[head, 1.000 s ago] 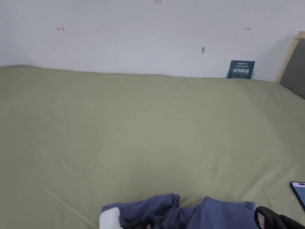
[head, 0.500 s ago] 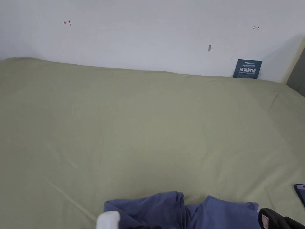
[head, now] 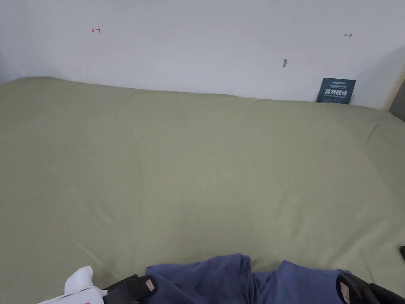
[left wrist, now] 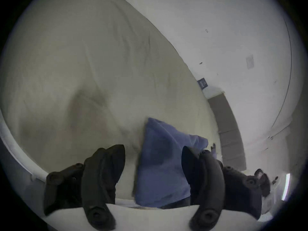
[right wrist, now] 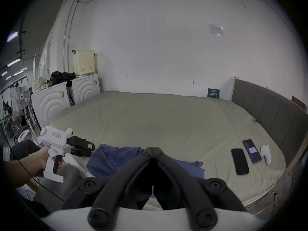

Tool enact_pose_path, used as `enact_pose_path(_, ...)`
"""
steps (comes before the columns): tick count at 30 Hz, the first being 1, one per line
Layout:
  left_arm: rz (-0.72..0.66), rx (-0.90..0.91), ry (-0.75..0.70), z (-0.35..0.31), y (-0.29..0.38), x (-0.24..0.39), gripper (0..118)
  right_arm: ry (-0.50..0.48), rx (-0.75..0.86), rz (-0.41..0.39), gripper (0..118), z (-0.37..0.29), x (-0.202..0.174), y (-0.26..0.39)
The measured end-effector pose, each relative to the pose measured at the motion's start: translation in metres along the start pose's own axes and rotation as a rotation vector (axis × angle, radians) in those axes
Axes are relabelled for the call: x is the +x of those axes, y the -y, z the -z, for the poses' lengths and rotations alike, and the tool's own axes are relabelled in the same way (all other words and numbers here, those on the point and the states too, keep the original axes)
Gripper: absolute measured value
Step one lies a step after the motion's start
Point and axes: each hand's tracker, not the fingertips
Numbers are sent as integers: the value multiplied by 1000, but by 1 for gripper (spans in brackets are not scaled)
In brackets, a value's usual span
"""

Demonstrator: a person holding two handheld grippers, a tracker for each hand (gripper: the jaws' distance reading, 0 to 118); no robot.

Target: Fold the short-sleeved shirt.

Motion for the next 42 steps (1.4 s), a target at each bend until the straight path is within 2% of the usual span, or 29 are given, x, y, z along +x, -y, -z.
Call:
enact_pose_path(2,50,-60,-16,10,-1,-6,77,-1,7,7,0,-2,3,0)
enact_pose_path(5,15,-72,54,15,-3,-4,73,-2,6,33,0,-1,6,1)
enact_pose_path(6,-17,-108,95,21,-3,-3,43,1,6,45,0,1,7,2)
enact_pose_path(7,-61,-137,127,29,-5,-6,9,0,5,60,0,3,7,3)
enact_pose_path(10,-161,-175,94,54,6,-8,9,-12,-7,102,0,8,9,8)
enact_pose_path(12,-201,-135,174,50,4,-14,9,-13,-12,111,0,7,9,9)
enact_pose_path(14,-214,-110,154,35,0,-15,9,-9,-16,112,0,4,8,9)
enact_pose_path(16,-165,-64,189,9,-12,-15,8,-5,-14,103,0,1,10,9)
enact_pose_path(21,-98,121,156,-69,-46,-9,8,7,18,117,0,4,14,4)
enact_pose_path(25,-9,208,77,-129,-67,8,8,-10,34,115,0,8,14,-1)
enact_pose_path(28,120,179,-11,-144,-71,42,8,-12,36,103,0,13,12,-1)
enact_pose_path(30,193,139,-45,-135,-65,70,8,-21,35,111,0,14,11,-1)
enact_pose_path(34,376,-2,4,-79,-31,129,8,-28,34,118,0,11,8,1)
enact_pose_path(37,451,-136,63,-27,-4,152,8,-18,26,112,0,5,9,3)
enact_pose_path(42,515,-272,58,48,41,177,8,14,12,130,0,-6,19,10)
